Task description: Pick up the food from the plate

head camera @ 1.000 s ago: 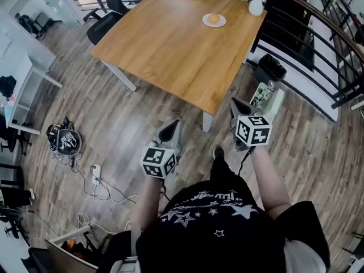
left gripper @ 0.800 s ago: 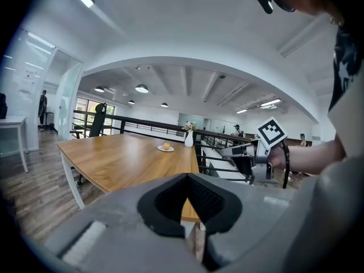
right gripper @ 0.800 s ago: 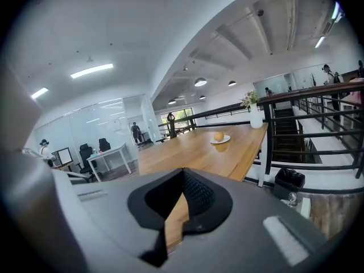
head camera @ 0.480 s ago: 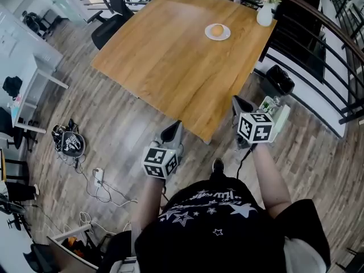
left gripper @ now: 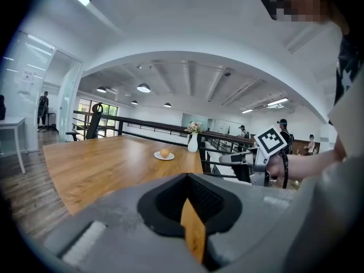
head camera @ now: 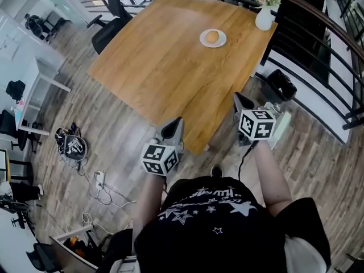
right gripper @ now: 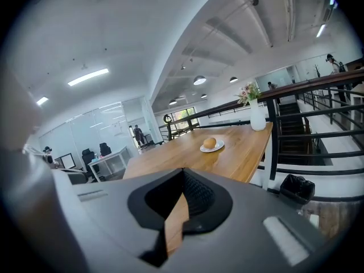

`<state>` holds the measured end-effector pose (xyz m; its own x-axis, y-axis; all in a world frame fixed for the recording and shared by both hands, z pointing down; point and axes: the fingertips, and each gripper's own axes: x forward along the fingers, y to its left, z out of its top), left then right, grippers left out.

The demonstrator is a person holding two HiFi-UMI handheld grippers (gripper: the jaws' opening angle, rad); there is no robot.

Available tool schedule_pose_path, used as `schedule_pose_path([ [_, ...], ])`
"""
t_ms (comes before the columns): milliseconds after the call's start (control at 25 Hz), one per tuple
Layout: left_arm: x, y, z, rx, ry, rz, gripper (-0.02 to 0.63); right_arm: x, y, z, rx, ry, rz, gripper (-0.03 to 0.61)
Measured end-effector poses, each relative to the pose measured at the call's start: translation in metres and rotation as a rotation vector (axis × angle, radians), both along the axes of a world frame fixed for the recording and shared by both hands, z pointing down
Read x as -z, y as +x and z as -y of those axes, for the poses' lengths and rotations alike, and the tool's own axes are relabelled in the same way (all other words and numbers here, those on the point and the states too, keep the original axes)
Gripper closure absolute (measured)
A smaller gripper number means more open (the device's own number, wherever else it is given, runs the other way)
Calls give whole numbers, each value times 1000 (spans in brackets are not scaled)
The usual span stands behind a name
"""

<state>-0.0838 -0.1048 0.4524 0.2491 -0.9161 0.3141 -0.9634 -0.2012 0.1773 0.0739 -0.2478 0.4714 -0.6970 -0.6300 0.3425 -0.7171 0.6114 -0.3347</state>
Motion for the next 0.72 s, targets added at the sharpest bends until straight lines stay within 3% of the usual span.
schedule_pose_path([
  [240, 1, 8, 5, -9, -12, 6, 612, -12, 2, 4, 8, -30, 9, 578],
  [440, -6, -12, 18, -13, -22, 8, 612, -20, -16, 14, 8, -38, 8, 578],
  [720, -11, -38, 66, -111, -27, -52, 612, -19, -20, 43, -112, -24, -25, 578],
])
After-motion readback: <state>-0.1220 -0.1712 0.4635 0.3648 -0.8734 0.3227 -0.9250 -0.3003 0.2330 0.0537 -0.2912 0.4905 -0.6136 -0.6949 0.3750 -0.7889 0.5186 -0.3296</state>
